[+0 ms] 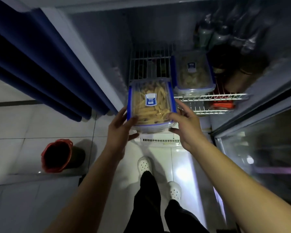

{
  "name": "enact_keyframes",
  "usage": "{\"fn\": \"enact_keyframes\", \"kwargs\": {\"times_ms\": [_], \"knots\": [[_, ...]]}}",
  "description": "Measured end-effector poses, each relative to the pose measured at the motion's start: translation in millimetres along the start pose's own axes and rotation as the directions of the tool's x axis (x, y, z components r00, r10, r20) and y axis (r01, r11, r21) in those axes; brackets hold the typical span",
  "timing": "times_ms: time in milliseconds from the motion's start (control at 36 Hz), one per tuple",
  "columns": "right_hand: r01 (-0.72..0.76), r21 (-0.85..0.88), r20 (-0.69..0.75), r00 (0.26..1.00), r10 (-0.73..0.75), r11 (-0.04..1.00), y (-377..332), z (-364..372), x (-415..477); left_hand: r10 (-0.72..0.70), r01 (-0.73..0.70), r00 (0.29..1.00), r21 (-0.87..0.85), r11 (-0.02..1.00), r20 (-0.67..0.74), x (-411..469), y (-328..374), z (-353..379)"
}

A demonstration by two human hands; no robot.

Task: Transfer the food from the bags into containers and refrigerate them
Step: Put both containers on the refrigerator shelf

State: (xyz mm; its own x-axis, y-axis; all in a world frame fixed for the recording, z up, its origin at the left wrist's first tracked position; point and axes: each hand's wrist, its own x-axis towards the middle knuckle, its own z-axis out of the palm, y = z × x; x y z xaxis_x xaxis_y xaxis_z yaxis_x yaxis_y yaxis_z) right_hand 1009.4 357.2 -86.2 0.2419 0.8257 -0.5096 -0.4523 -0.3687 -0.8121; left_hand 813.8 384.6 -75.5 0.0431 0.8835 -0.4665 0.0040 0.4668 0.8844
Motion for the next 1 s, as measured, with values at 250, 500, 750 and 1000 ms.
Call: {"fn": "enact_keyframes", "kwargs": {"times_ms": [250, 500, 750, 1000], "knots": [[0.024, 0.061, -0.077, 0.997, -0.019, 0.998, -5.1, 14.3, 26.8, 0.478, -0.515, 0.791, 0.837, 0.185, 0.382, 14.1, -3.1, 18.8], [0.088, -0.235, -0.082, 0.991, -0.110, 0.968, -27.7, 4.4, 41.3, 0.470, -0.541, 0.708, 0.833, -0.118, 0.527, 50.6, 21.4, 40.8], [0.153, -0.986, 0.127, 0.943, -0.307, 0.060, -44.7, -49.4, 72.4, 0.454, -0.434, 0.775, 0.892, -0.126, 0.441, 98.0, 42.3, 57.7], [0.107, -0.991, 0.124, 0.960, -0.250, -0.084, -37.4, -47.2, 82.5, 0.469, -0.433, 0.772, 0.895, -0.105, 0.428, 119.5, 33.1, 66.4]]}}
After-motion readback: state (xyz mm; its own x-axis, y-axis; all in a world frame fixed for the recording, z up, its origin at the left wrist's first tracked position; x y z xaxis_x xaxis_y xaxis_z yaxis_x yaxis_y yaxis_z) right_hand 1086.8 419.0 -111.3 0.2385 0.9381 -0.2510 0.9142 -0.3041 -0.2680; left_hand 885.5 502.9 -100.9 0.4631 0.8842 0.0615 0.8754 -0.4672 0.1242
